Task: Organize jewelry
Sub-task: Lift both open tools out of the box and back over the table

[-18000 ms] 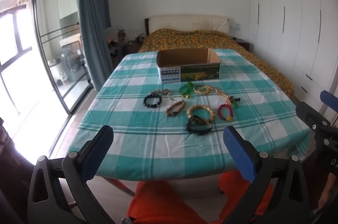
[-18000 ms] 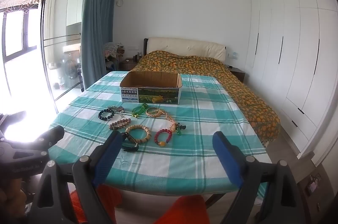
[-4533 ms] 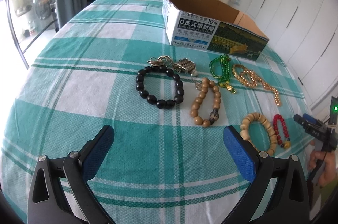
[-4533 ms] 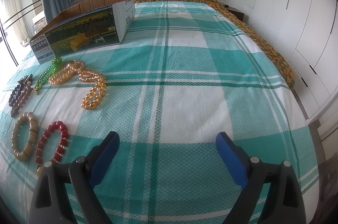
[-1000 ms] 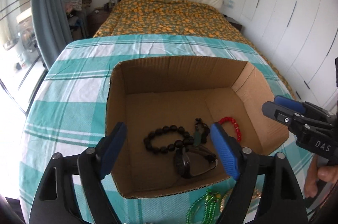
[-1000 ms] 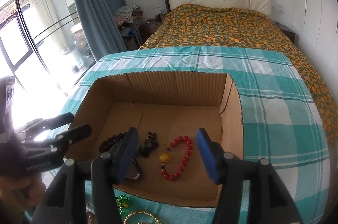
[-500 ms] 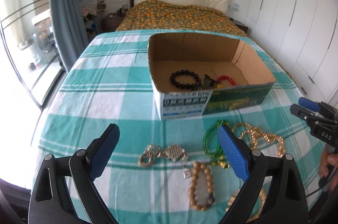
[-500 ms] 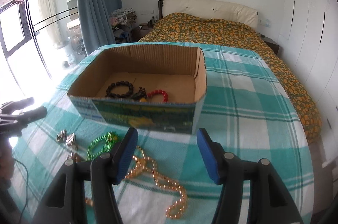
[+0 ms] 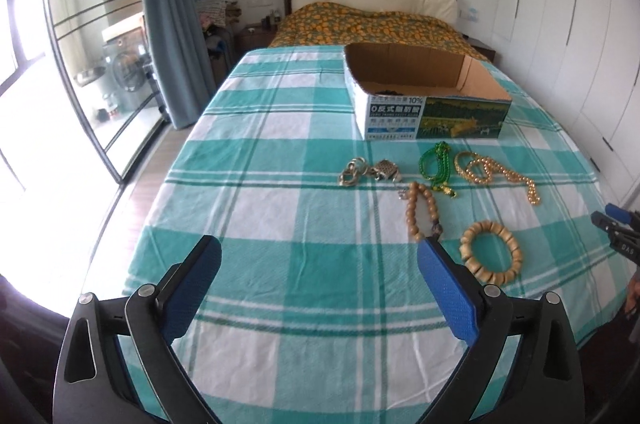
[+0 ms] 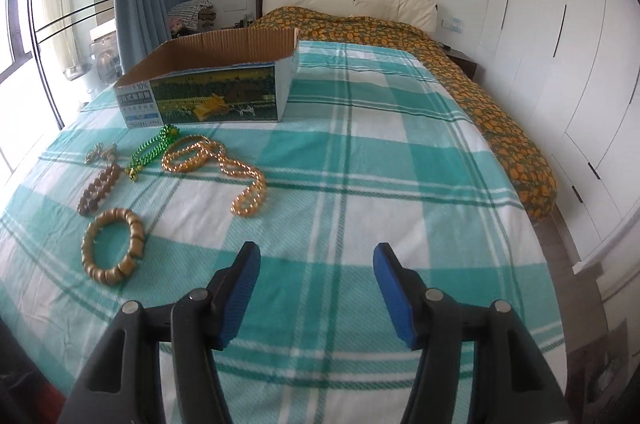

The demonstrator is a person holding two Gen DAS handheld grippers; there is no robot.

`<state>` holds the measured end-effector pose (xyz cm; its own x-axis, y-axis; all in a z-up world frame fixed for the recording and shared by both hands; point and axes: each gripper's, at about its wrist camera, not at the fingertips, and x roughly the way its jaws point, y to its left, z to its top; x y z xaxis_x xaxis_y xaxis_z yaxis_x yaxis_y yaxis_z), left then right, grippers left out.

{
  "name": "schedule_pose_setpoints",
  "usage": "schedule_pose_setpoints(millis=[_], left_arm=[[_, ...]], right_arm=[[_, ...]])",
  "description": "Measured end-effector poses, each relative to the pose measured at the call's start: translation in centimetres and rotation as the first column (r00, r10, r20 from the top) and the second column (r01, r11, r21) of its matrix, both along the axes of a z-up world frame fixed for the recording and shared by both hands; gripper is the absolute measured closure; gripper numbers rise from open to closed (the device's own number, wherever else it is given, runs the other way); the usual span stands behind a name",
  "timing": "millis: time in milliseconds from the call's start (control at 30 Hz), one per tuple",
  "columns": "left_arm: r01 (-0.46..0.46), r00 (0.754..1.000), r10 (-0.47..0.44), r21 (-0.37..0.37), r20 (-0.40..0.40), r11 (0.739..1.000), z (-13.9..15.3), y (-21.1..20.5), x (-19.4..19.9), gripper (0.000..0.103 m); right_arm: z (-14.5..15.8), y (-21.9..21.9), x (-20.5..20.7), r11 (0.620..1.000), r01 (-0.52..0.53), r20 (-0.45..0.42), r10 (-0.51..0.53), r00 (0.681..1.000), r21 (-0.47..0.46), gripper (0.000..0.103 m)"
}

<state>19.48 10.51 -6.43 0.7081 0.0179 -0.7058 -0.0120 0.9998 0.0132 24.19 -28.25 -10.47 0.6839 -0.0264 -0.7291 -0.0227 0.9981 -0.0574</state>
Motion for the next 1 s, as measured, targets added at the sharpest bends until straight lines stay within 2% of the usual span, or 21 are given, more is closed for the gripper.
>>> schedule_pose_setpoints(millis=[133,300,467,867,1000], left_arm=[[-0.029,0.999,0.028,-0.064,-0.018,0.998,-1.7,0.6,-1.2,0.002],[-0.034,0.998,0.027,-0.116,-0.058,0.993,-6.0,-0.3,-0.5,0.002],[-0.042,0.997,0.032,-0.159,-0.066,0.986,-8.4,-0.7,0.7,0.003],[-0.072,0.992,0.052,-0.181,-0.117,0.981,-10.7,-0.6,2.0,0.002],[-0.092,0.99,0.068,-0.196,-0.124,0.976,-11.3,-0.5,2.0,0.002]], right_arm=[[-0.9,0.3,-2.0,1.0,0.004,-0.005,-0.004,1.0,0.012,0.043],[-2.6,2.1,-2.9,0.999,-0.017,-0.02,0.017,1.0,0.039,0.043],[-3.6,2.9,-3.6,0.999,-0.017,-0.019,0.017,1.0,0.044,0.043],[-5.8,3.4,-4.0,0.999,-0.015,-0.032,0.016,0.999,0.049,0.042],[-5.9,3.6,-3.9,0.999,-0.024,-0.026,0.026,0.999,0.044,0.035]])
